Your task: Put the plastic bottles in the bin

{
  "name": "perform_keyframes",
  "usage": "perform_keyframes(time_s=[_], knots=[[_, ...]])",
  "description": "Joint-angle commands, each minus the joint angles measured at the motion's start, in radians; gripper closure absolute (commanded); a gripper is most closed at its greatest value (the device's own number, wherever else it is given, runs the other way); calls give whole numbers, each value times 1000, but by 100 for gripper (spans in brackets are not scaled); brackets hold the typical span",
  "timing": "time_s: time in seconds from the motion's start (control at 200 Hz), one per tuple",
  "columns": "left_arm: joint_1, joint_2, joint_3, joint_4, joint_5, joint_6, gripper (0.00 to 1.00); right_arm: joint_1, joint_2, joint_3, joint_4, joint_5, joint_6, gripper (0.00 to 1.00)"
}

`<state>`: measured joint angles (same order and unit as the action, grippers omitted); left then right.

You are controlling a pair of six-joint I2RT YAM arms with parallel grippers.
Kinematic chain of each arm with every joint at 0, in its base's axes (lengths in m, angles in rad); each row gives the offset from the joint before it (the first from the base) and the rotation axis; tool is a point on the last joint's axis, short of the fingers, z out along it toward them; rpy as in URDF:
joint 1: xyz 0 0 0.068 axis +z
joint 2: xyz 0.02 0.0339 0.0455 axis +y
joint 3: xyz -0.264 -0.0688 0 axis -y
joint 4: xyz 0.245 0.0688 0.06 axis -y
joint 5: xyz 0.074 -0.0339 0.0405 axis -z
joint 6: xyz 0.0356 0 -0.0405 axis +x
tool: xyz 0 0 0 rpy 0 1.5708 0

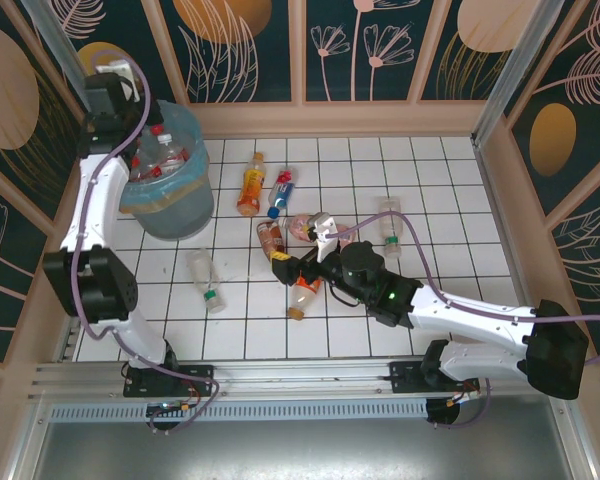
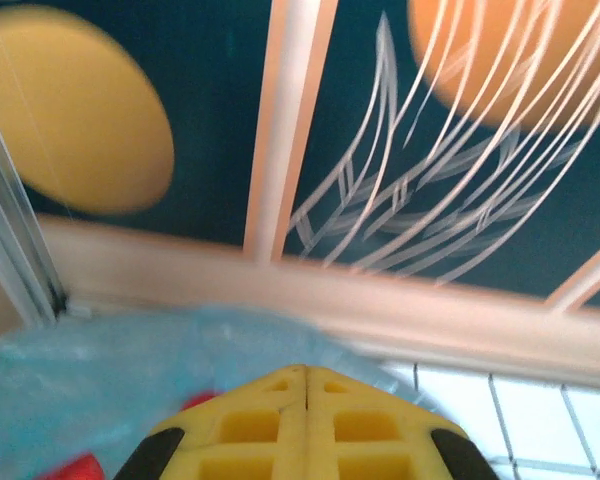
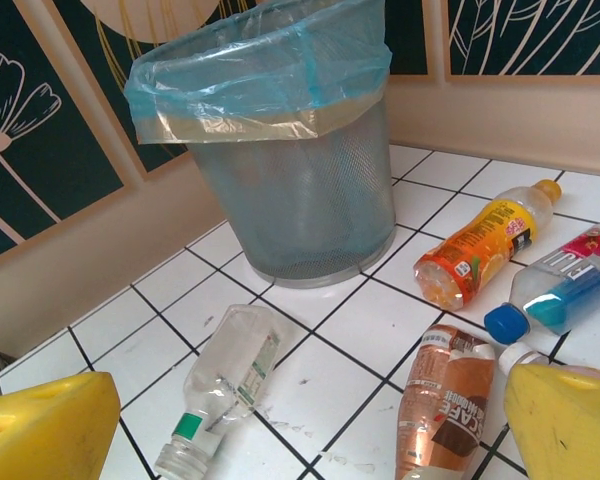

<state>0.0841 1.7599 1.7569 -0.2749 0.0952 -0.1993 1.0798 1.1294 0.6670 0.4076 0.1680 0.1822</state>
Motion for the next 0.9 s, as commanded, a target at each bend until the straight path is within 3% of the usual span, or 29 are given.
perform_keyframes(time_s=[0.0, 0.205, 0.44, 0.601, 0.761, 0.896], knots=[[3, 12, -58, -78, 28, -28, 100, -4, -28, 6, 4, 40, 28, 1], [3, -40, -220, -2, 48, -43, 100, -22, -7, 48, -76, 69, 51, 1], [3, -139, -123, -7, 51, -48, 99, -128, 107, 252, -425, 104, 72, 1], [2, -227, -99, 6, 55, -55, 78, -236, 184, 342, -588, -22, -44, 1], [2, -350, -177, 44, 78, -76, 76, -342, 320, 460, -769, -113, -149, 4], [-6, -478, -345, 120, 150, -123, 75, -394, 428, 536, -842, -160, -231, 5]])
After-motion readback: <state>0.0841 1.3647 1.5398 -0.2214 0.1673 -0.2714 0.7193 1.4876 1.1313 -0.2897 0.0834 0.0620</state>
